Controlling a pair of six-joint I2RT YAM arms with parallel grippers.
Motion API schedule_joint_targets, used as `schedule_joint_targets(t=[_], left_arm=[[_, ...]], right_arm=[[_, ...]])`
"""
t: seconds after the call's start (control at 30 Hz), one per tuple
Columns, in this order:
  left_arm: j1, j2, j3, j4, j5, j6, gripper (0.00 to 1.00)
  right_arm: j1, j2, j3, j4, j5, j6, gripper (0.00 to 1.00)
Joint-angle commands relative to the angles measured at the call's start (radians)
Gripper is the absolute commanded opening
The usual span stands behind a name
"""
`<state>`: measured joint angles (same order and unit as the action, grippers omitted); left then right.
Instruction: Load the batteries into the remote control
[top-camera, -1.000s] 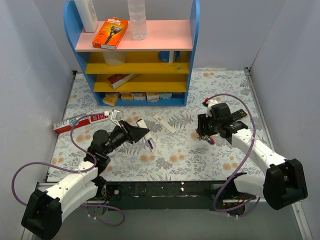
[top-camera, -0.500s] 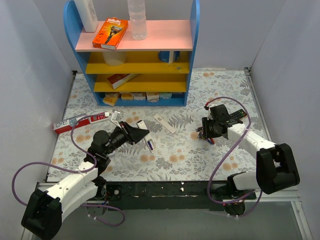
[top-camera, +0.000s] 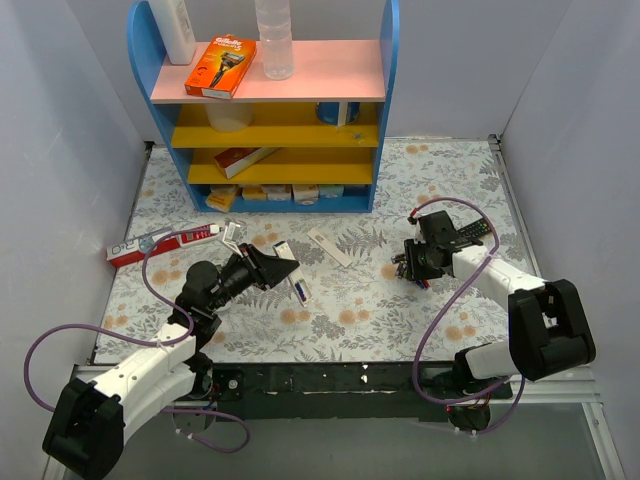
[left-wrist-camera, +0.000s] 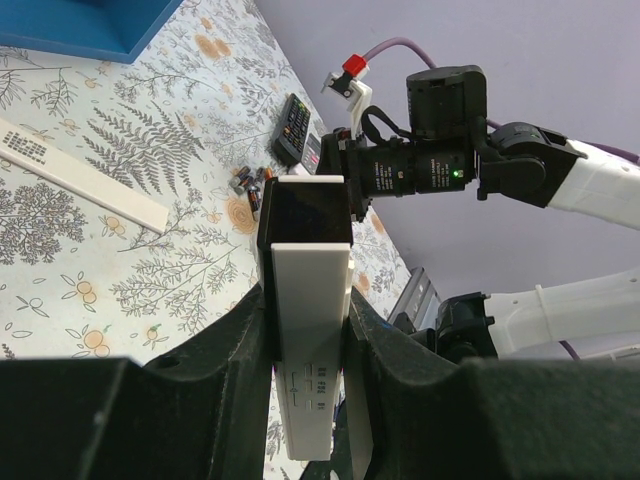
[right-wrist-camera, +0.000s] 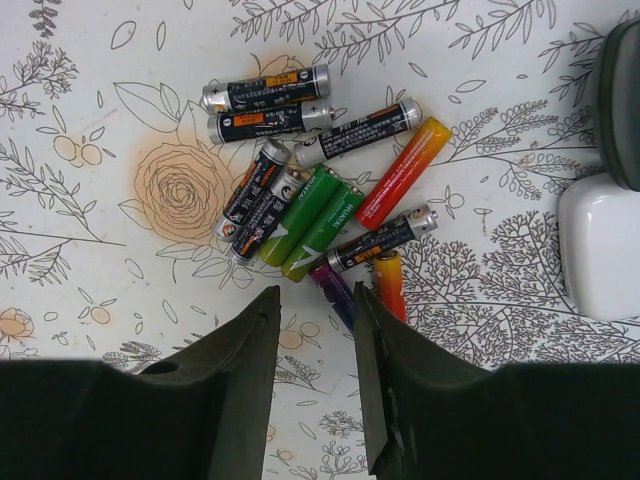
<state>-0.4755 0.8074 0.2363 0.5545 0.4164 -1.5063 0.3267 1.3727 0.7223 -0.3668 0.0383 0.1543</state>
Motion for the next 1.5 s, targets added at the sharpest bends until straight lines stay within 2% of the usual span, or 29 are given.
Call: schedule_joint_targets(t=[0.0, 0.47, 0.93, 1.13, 1.27, 1.47], left_arm=[[-0.003, -0.022, 0.005, 0.024, 0.016, 0.006, 0.00], [-0.005, -0.030, 0.009, 0.027, 0.021, 0.001, 0.00], [-0.003, -0.057, -0.006, 0.047, 0.021, -0.031, 0.00], [-0.003, -0.053, -0.022, 0.074, 0.021, -0.055, 0.00], [-0.005, -0.037, -0.035, 0.111, 0.015, -0.080, 0.00], [-0.003, -0.016, -0.066, 0.154, -0.011, -0.109, 0.00]], right_arm=[[-0.006, 0.016, 0.000, -0.018, -0.023, 0.008, 0.42], [-0.008, 0.022, 0.020, -0.084, -0.031, 0.002, 0.42], [-0.008, 0.045, 0.020, -0.121, -0.064, 0.004, 0.31], [-0.006, 0.046, 0.012, -0.121, -0.077, 0.008, 0.20], [0.000, 0.023, 0.003, -0.119, -0.090, 0.005, 0.05], [0.060, -0.050, 0.000, -0.123, -0.130, 0.001, 0.01]])
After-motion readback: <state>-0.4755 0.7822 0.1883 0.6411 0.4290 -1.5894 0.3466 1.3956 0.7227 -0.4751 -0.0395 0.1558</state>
